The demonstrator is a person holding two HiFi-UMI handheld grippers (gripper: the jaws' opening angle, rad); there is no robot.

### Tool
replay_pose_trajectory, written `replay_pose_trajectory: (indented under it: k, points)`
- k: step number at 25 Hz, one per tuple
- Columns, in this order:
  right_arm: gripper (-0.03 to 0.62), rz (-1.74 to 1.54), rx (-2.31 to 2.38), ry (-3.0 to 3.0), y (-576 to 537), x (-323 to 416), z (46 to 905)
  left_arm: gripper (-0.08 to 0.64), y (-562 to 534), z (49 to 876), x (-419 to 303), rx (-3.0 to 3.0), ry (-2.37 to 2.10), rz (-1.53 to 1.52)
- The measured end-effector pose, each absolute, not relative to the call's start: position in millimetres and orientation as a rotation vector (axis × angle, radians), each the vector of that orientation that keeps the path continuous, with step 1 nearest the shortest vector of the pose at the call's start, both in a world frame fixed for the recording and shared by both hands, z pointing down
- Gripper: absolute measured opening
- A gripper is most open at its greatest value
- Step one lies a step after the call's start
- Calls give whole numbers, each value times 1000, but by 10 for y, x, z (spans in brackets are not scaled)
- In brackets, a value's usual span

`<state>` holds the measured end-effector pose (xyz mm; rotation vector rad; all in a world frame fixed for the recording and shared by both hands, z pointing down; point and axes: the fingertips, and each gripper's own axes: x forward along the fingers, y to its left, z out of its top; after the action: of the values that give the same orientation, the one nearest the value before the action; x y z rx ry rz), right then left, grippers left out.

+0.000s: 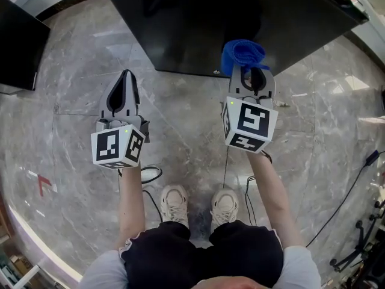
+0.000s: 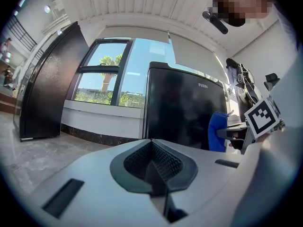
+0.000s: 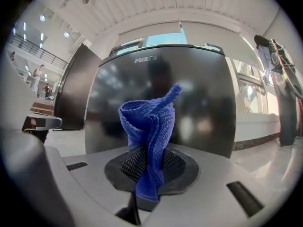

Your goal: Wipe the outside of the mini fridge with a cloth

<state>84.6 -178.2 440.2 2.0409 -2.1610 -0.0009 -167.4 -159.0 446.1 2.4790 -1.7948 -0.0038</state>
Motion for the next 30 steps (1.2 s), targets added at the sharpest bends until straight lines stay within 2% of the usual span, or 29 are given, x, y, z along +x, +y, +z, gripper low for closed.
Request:
replay_pose_trajectory:
  k: [14, 30]
  points:
    - [72, 78, 2388, -1815, -1639, 2279, 4409, 5, -1600, 4501, -1431, 2530, -1747, 50]
    - [72, 169, 2535, -1646, -1611, 2926, 4476, 5, -1589, 4501, -1369, 2540, -1751, 71]
